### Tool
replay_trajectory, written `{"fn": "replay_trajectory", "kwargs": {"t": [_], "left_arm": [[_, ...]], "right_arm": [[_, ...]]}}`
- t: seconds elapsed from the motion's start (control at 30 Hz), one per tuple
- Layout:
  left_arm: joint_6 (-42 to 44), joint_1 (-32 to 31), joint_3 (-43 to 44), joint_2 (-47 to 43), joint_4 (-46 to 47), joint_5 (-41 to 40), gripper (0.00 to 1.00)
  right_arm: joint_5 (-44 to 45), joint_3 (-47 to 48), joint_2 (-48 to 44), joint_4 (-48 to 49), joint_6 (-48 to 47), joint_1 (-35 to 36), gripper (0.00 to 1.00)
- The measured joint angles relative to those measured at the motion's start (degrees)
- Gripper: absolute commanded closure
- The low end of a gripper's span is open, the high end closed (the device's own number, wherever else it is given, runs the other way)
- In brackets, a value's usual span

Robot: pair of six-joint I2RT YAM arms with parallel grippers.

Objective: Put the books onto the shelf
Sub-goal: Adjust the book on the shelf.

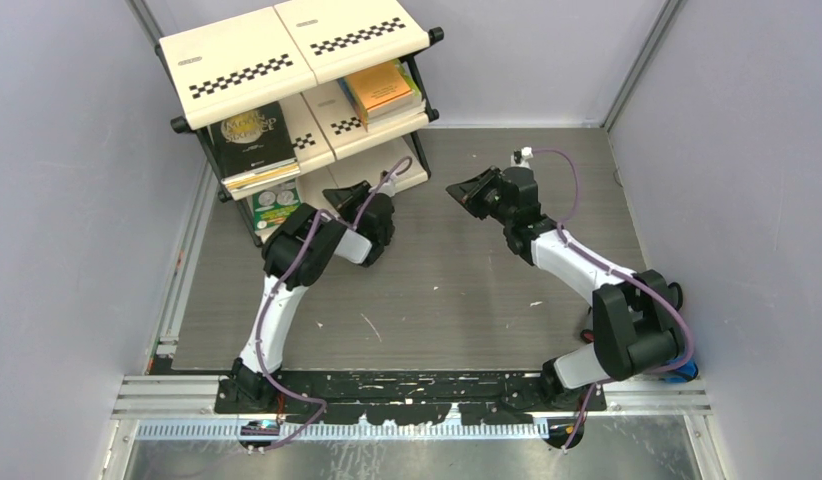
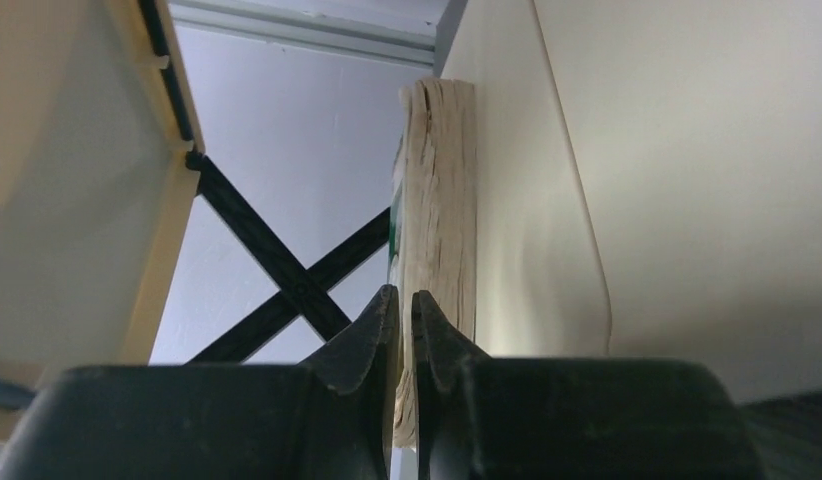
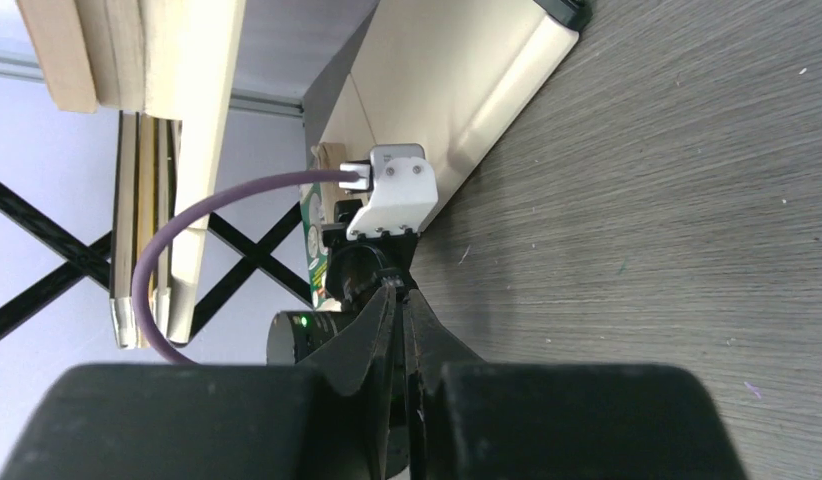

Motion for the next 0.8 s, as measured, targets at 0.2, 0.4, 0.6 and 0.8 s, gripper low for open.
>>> {"fn": "replay_trajectory", "kwargs": {"t": [0.2,0.4,0.6,0.8], "left_arm": [[-6.5,2.3,2.6,0.0,-10.6,1.9,0.92],[-12.7,3.8,4.0,0.0,-19.5,4.4,0.93],[-15.6,5.6,5.3,0.0,-24.2,5.5,0.98],[-19.3,8.2,7.2,-0.2,-28.9,7.5,0.99]], "right_arm": [[0.0,1.0,2.4,0.0,0.0,-0.3,0.87],[-0.2,2.2,3.7,0.3,0.0,-0.4,0.87],[-0.3,2.2,4.8,0.9,0.1,-0.4,0.87],[-0.5,2.2,6.9,1.9,0.4,-0.4,0.88]]}}
